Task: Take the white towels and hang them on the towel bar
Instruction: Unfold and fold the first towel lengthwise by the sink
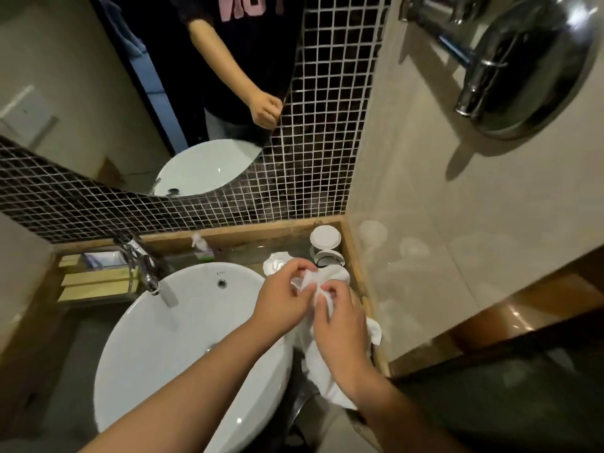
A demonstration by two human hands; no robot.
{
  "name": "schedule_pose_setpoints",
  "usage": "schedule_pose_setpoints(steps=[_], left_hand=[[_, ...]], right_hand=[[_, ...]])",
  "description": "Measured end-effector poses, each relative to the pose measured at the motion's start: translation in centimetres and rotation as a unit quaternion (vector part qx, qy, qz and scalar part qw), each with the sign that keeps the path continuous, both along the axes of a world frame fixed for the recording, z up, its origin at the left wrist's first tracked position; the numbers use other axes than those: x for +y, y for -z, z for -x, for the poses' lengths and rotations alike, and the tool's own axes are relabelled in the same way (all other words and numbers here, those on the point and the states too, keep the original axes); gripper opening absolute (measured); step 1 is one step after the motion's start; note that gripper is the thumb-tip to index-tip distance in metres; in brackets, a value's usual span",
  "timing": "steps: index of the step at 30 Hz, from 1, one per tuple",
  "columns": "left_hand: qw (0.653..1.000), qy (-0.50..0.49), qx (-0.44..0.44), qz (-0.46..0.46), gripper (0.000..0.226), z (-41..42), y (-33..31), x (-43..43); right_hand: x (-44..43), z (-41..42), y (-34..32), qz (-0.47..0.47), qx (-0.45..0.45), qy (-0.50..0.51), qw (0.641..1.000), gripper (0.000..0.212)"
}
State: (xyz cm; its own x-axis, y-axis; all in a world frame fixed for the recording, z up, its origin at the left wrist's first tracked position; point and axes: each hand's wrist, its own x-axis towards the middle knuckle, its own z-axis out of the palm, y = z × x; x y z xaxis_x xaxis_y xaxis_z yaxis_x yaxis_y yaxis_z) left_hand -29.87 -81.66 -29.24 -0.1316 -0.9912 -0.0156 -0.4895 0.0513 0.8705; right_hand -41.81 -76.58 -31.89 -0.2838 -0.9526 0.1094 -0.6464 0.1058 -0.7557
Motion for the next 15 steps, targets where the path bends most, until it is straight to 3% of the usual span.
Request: schedule_pose_setpoints(steps=[7,10,13,15], left_hand=[[0.991,0.015,0.098,0.09,0.025,-0.1,-8.9,-0.2],[0.986,0.055,0.068,0.143,0.033,-1.3,-13.3,0.1],[0.961,0.123,-0.024,0.247,0.063,-3.0,-17.5,0.2],[0.945,0.134,-0.068,0.289,0.078,-4.2,-20.0,0.2]], right_hand=[[-2.1,-0.5,-7.7,0.119,-0.034,0.03,0.992,0.011],[-2.3,-1.2,-12.1,0.18,-0.055,0.017,0.982,0.015],[-2.3,-2.8,-16.3,0.227,-0.098,-0.01,0.969,0.02],[-2.2,-4.2,-18.6,0.243,-0.114,-0.019,0.963,0.043]])
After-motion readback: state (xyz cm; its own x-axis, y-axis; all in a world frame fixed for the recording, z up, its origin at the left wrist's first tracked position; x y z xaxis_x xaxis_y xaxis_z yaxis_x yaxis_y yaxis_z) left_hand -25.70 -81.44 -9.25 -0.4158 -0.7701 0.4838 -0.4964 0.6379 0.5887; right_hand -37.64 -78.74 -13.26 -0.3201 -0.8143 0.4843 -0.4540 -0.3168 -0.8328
